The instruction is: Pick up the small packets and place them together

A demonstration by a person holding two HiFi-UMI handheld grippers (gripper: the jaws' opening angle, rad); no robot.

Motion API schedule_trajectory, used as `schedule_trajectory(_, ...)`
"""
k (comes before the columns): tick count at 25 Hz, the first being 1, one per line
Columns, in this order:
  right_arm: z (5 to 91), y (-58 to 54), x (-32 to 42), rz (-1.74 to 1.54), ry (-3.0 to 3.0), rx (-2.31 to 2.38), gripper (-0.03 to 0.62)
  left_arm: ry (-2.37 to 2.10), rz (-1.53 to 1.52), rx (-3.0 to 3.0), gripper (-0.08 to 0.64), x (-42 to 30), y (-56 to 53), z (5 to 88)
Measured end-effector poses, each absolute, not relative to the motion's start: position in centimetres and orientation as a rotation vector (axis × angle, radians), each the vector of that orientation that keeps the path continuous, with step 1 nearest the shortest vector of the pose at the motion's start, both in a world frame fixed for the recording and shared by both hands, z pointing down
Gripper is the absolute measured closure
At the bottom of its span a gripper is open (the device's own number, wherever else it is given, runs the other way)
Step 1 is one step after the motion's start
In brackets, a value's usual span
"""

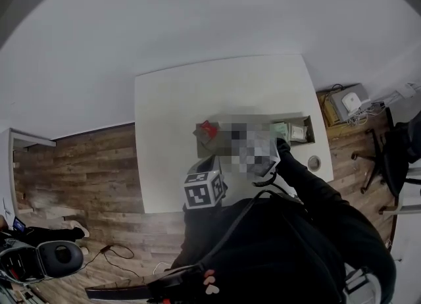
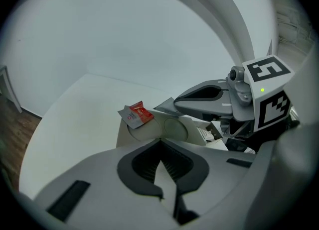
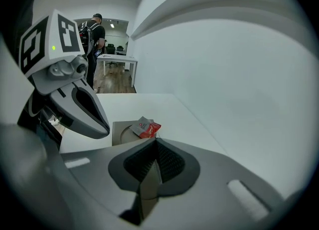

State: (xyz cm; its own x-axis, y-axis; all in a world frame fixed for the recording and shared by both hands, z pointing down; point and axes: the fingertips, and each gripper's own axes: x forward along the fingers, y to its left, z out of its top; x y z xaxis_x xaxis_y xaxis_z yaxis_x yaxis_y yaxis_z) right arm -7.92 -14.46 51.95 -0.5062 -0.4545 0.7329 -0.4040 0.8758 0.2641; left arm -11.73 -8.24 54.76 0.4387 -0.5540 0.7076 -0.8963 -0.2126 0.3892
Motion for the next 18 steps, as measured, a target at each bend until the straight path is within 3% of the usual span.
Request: schedule_trajectory(18, 55.1, -13.6, -9.2, -0.087, -2.110, 0.531, 0.584, -1.234, 0.537, 1.862, 0.560, -12.6, -7.9, 55.3)
